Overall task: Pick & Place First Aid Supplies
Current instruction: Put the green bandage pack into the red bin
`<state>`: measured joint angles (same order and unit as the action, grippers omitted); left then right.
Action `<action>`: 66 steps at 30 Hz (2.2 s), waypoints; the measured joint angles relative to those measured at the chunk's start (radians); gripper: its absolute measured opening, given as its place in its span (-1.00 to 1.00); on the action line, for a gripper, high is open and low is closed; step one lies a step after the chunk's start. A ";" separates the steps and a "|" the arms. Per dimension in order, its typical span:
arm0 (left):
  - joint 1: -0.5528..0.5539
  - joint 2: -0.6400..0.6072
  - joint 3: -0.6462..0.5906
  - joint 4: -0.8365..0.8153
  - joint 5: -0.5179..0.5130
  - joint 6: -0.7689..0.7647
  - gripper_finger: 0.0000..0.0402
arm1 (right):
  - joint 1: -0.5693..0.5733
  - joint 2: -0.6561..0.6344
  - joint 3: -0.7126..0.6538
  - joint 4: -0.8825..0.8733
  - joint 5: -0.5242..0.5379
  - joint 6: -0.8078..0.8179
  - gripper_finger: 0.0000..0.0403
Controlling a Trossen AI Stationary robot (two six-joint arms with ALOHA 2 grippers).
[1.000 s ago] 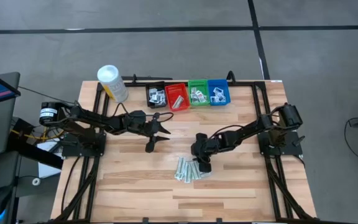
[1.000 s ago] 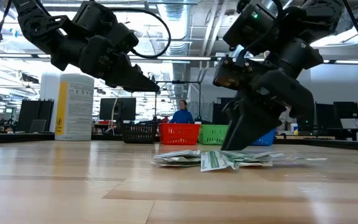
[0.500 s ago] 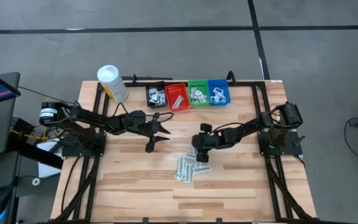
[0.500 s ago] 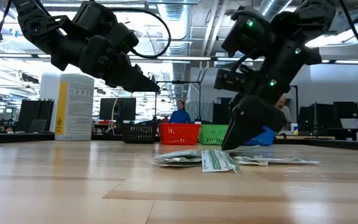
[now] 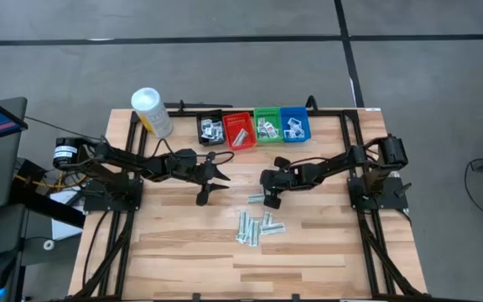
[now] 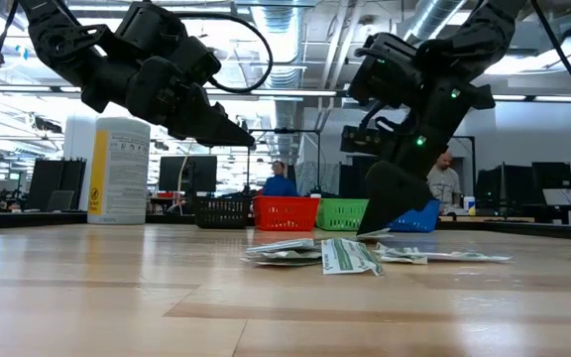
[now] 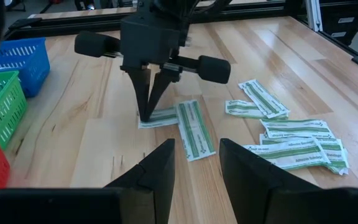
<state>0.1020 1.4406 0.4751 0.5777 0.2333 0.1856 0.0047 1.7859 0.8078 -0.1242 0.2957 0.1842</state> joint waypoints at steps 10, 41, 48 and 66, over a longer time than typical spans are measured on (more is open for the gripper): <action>0.000 0.000 0.000 0.007 0.000 0.000 -0.37 | 0.018 -0.072 -0.008 -0.028 0.018 0.000 -0.99; 0.000 0.000 0.000 0.008 0.000 0.000 -0.37 | 0.032 -0.019 0.004 0.007 0.001 0.002 -0.28; 0.000 0.000 0.000 0.007 0.000 0.000 -0.37 | 0.026 0.063 0.008 0.015 0.001 0.005 -0.23; 0.000 0.000 0.000 0.007 0.000 0.000 -0.37 | 0.026 0.054 0.007 0.011 -0.003 -0.002 -0.98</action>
<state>0.1021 1.4410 0.4755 0.5850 0.2329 0.1856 0.0307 1.8400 0.8148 -0.1134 0.2926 0.1818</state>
